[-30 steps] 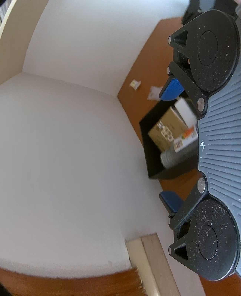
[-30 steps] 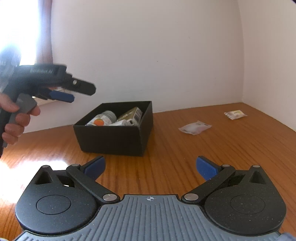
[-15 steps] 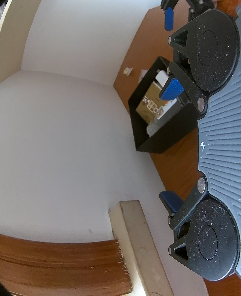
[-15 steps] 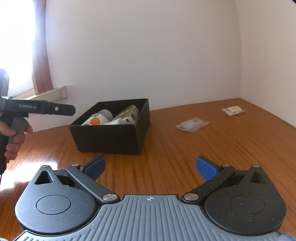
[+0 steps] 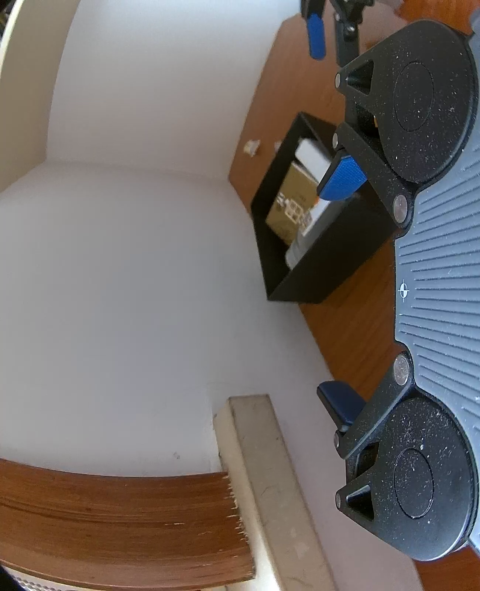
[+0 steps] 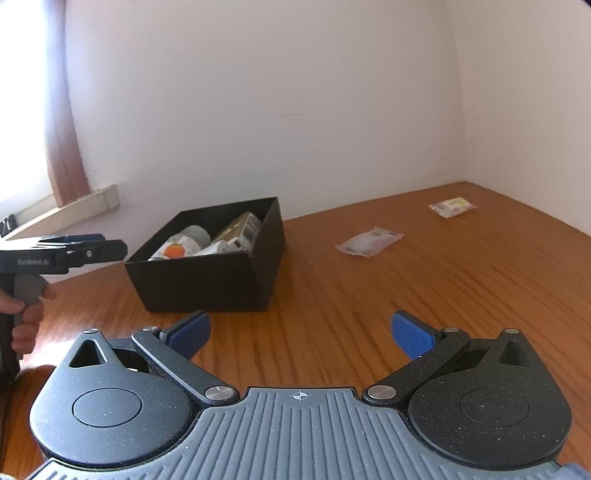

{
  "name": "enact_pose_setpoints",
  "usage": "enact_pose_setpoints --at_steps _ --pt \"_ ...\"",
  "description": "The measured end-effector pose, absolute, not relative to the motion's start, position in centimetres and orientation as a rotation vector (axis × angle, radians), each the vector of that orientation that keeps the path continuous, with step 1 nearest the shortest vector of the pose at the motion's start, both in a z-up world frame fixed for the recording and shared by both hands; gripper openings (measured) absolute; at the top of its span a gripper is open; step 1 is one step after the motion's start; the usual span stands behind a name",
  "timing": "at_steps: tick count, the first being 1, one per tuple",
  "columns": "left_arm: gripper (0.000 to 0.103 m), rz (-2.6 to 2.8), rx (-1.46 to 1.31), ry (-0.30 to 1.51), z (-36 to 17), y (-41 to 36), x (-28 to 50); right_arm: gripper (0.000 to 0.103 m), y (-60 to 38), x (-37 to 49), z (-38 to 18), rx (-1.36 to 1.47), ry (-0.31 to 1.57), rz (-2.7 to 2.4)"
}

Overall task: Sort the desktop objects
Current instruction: 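Withdraw the left gripper and move the right gripper toward the wrapped candy, then lower the right gripper onto the yellow-printed wrapped candy and close on it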

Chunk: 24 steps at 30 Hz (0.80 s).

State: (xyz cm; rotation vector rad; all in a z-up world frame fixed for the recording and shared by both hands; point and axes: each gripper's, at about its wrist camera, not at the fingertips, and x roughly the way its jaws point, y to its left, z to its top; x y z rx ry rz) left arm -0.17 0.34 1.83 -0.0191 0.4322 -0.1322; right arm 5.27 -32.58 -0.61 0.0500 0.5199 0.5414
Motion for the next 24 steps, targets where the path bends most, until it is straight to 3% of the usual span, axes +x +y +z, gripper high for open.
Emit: enact_pose_setpoints --at_steps 18,24 --pt "0.103 -0.094 -0.015 0.433 1.1 1.4 -0.1 0.102 -33.3 10.4 2.3 0.022 0.488 0.47" --pt "0.103 -0.092 -0.021 0.437 1.0 1.5 -0.1 0.089 -35.5 18.4 2.5 0.098 0.55 0.412"
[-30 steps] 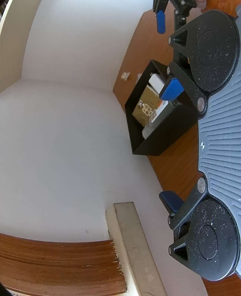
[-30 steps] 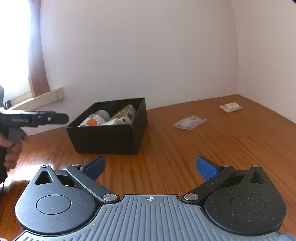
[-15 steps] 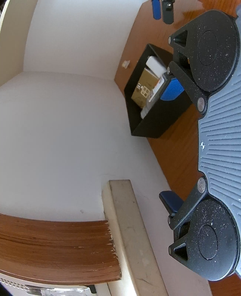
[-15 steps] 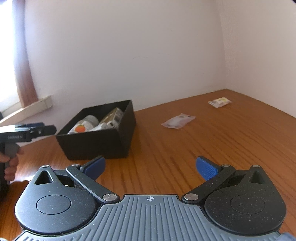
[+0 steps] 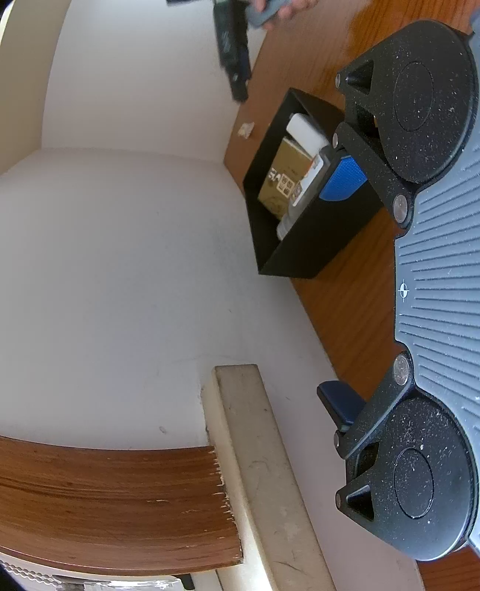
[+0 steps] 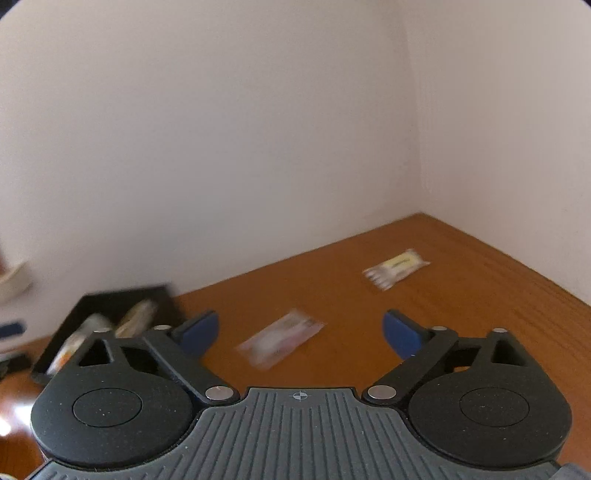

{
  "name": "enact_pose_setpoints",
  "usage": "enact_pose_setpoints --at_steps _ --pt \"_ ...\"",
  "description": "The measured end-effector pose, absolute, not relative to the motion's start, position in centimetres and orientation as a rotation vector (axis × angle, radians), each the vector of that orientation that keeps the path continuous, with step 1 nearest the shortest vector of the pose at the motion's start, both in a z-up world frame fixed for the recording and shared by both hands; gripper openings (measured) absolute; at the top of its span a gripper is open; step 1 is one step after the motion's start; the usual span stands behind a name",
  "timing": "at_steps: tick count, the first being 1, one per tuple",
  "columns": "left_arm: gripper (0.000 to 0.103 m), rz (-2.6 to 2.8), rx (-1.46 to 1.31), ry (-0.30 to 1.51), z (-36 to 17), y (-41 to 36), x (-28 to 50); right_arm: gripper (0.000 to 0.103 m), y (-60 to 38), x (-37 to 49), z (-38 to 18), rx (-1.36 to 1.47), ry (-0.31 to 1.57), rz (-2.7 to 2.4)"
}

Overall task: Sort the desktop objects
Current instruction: 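Lower the right gripper onto the yellow-printed wrapped candy and close on it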

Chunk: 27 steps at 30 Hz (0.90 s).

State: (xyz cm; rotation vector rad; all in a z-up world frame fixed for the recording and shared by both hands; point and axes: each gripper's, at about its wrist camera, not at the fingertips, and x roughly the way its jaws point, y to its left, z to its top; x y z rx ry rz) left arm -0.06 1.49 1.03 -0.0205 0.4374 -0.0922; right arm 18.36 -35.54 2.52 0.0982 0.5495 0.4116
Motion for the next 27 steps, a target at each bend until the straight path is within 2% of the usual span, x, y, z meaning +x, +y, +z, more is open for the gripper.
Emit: enact_pose_setpoints --at_steps 4,5,11,15,18,27 --pt "0.103 -0.094 -0.023 0.44 1.0 1.6 0.0 0.074 -36.7 22.2 1.9 0.1 0.538 0.341" --pt "0.103 -0.094 -0.025 0.442 1.0 1.6 0.1 0.074 -36.9 22.9 1.8 0.087 0.532 0.317" --pt "0.103 -0.093 -0.031 0.446 1.0 1.7 0.1 0.055 -37.5 28.1 -0.2 0.184 0.636 0.276" --pt "0.103 -0.092 -0.03 0.449 1.0 1.7 0.1 0.051 -36.5 30.0 -0.8 0.165 0.646 0.248" --pt "0.103 -0.092 -0.031 0.45 1.0 1.7 0.1 0.033 -35.1 30.6 -0.9 0.057 0.666 0.206" --pt "0.103 -0.09 -0.036 0.454 0.9 1.7 0.2 0.031 -34.3 27.6 -0.1 -0.094 0.634 0.248"
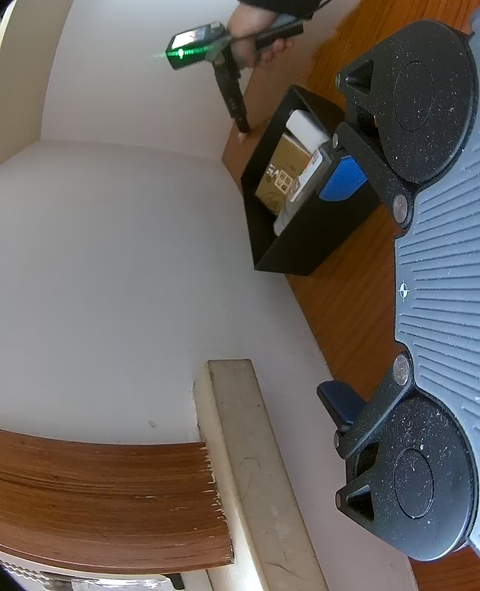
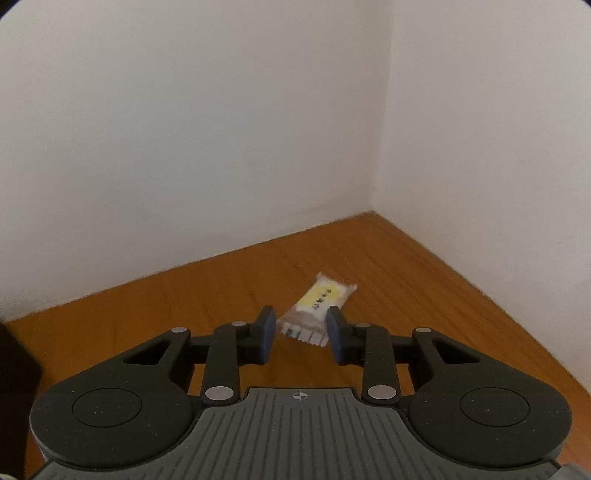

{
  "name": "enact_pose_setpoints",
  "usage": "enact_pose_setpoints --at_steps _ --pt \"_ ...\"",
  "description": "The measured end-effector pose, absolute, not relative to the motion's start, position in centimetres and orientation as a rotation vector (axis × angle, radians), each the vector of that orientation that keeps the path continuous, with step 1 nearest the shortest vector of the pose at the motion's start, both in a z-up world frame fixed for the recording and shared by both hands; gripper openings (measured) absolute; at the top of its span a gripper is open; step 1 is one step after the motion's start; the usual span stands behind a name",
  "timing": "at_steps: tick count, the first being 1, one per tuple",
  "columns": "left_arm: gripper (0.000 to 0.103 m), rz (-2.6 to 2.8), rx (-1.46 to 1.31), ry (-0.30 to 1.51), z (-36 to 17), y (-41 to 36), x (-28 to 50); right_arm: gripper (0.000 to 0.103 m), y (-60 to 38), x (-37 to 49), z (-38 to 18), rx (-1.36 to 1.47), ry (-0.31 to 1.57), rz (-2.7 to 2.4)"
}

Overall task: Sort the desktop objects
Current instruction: 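Lower the right gripper onto the yellow-printed wrapped candy and close on it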

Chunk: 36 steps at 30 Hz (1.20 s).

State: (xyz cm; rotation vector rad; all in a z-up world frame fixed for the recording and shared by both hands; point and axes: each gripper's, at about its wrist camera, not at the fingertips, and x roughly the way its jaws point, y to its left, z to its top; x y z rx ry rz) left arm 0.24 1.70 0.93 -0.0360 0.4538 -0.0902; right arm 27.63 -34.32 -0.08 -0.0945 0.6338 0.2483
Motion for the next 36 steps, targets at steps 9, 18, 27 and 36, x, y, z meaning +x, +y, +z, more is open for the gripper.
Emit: enact_pose_setpoints --at_steps 9,18,27,36 --pt "0.103 -0.097 -0.017 0.449 0.9 1.4 0.1 0.03 -34.2 20.3 0.8 -0.23 0.64 0.32" --pt "0.103 -0.133 -0.005 0.427 2.0 0.7 -0.5 0.031 -34.3 16.8 0.6 -0.252 0.703 0.348" --pt "0.103 -0.16 0.005 0.364 4.8 0.2 -1.8 0.05 -34.6 18.3 0.5 -0.118 0.689 0.296" --pt "0.103 -0.206 0.048 0.376 6.4 -0.4 -2.3 0.022 -34.4 17.1 1.5 -0.195 0.683 0.324"
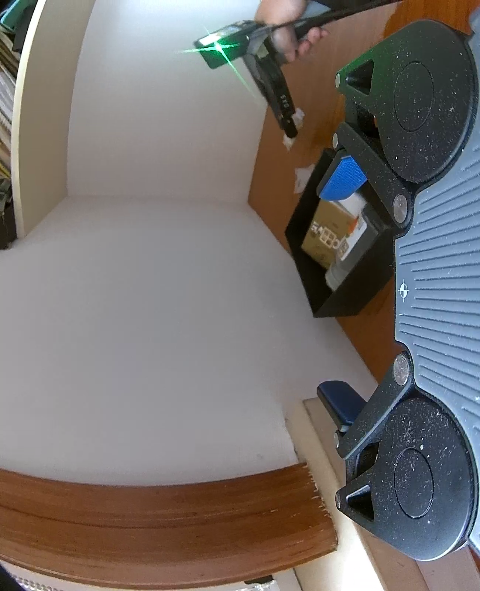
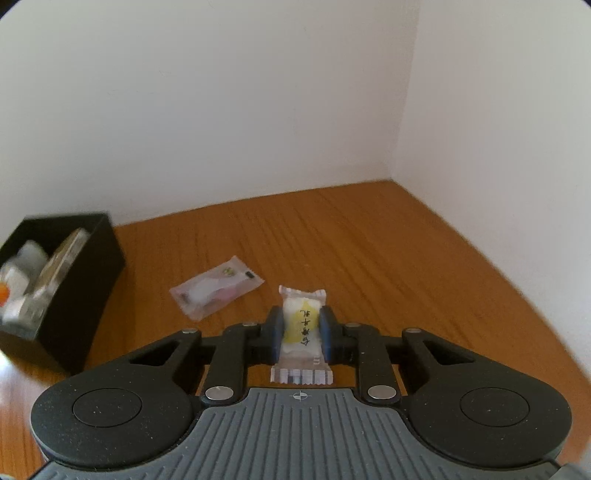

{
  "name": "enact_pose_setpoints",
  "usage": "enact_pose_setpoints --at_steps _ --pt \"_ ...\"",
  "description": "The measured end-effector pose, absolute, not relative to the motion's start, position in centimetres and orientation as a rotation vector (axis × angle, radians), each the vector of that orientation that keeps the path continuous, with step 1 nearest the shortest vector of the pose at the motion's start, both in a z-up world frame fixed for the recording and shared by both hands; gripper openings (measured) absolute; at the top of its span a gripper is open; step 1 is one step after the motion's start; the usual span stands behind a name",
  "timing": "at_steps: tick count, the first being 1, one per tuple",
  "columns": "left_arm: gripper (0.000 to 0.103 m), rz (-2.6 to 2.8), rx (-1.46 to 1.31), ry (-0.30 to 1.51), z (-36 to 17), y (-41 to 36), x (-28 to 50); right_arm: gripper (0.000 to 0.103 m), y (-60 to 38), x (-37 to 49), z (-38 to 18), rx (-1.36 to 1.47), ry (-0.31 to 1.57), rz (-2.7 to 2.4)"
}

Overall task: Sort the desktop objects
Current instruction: 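Lower the right gripper onto the yellow-printed wrapped candy and close on it, then carry the candy with the right gripper over the box and open it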

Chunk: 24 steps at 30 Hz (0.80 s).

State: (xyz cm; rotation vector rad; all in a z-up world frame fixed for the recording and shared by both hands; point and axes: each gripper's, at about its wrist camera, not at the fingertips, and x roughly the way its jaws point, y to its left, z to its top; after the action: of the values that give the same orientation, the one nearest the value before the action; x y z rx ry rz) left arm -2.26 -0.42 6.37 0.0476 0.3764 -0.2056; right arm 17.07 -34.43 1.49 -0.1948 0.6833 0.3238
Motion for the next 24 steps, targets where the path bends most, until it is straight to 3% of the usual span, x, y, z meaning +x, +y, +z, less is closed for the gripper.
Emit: enact_pose_setpoints --at_steps 24 --pt "0.103 -0.234 0.057 0.456 5.7 -0.7 -2.0 0.022 -33.4 13.0 4.5 -0.529 0.694 0.381"
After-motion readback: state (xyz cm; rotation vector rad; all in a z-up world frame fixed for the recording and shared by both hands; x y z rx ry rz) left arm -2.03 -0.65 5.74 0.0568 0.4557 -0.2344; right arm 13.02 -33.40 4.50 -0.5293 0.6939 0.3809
